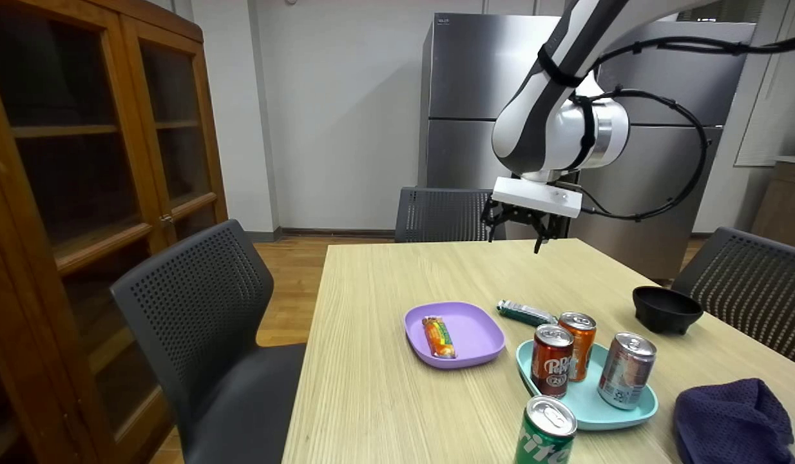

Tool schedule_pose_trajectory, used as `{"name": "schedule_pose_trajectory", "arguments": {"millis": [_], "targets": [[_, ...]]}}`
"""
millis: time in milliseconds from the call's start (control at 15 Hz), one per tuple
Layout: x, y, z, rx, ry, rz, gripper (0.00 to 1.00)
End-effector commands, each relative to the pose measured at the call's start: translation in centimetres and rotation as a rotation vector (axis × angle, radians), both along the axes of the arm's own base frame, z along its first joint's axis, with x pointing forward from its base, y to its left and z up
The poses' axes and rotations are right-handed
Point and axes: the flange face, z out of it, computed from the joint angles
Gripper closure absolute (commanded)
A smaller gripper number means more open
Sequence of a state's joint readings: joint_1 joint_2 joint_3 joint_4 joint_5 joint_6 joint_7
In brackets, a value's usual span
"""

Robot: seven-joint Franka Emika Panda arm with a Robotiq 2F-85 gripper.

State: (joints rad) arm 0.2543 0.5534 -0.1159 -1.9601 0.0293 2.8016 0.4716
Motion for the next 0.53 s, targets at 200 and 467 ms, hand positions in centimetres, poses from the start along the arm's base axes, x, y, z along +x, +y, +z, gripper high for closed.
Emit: {"name": "schedule_pose_trajectory", "arguments": {"millis": [200, 467], "targets": [[0.05, -0.18, 0.05, -0.008, -0.003, 0.003, 0.00], [0.07, -0.26, 0.07, -0.009, -0.004, 0.002, 0.00]]}}
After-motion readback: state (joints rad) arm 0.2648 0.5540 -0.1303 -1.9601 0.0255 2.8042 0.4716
